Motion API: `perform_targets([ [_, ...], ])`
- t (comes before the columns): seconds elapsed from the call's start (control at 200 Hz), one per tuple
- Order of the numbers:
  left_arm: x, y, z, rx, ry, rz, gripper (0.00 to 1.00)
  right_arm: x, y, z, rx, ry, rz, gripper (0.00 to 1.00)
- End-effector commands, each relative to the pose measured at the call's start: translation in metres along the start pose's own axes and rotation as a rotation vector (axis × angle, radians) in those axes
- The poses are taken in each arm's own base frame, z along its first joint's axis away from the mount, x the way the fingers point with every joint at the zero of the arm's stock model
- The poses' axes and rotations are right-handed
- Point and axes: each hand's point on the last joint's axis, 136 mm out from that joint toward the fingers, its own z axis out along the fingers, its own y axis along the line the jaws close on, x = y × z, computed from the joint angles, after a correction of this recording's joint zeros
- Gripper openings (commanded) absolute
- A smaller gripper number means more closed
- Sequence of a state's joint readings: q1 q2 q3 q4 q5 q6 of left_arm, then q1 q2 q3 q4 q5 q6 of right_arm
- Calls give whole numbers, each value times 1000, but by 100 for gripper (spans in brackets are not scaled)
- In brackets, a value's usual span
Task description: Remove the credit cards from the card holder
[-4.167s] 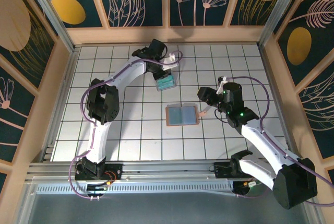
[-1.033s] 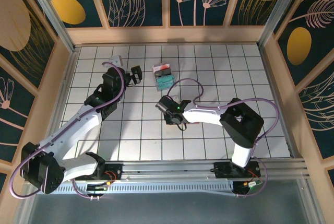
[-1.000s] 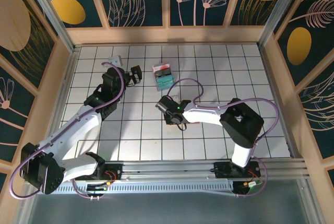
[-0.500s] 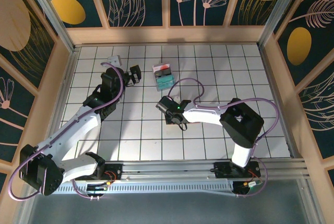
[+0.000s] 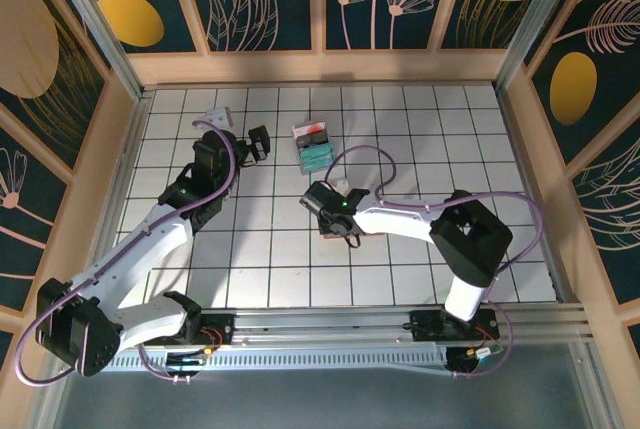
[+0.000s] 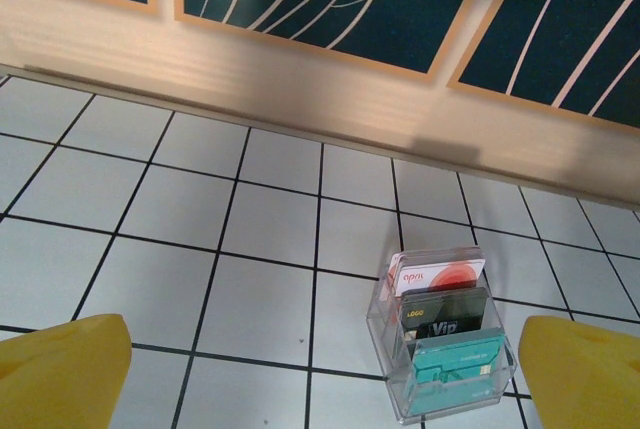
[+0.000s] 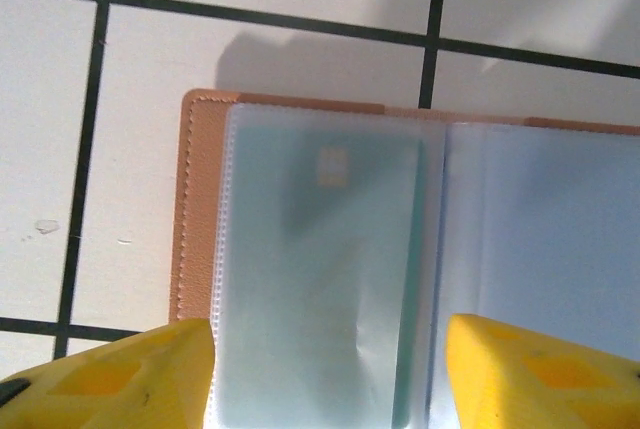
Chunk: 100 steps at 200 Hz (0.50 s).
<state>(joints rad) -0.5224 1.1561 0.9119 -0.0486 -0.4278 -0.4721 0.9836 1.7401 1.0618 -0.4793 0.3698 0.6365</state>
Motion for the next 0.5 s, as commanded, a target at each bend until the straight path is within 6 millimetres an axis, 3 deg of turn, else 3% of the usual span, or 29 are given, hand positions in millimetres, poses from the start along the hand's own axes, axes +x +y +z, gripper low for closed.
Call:
perform_targets([
  [0.0, -2, 5, -4, -8, -14, 4, 99, -13, -3, -13, 2, -38, 35, 59],
  [0.18, 1, 5, -3, -5, -6, -1, 99, -5, 4, -2, -21, -7, 20, 53],
  [0.495, 3, 4, -3, 0, -1, -4, 99, 9, -1, 16, -32, 53, 37, 56],
])
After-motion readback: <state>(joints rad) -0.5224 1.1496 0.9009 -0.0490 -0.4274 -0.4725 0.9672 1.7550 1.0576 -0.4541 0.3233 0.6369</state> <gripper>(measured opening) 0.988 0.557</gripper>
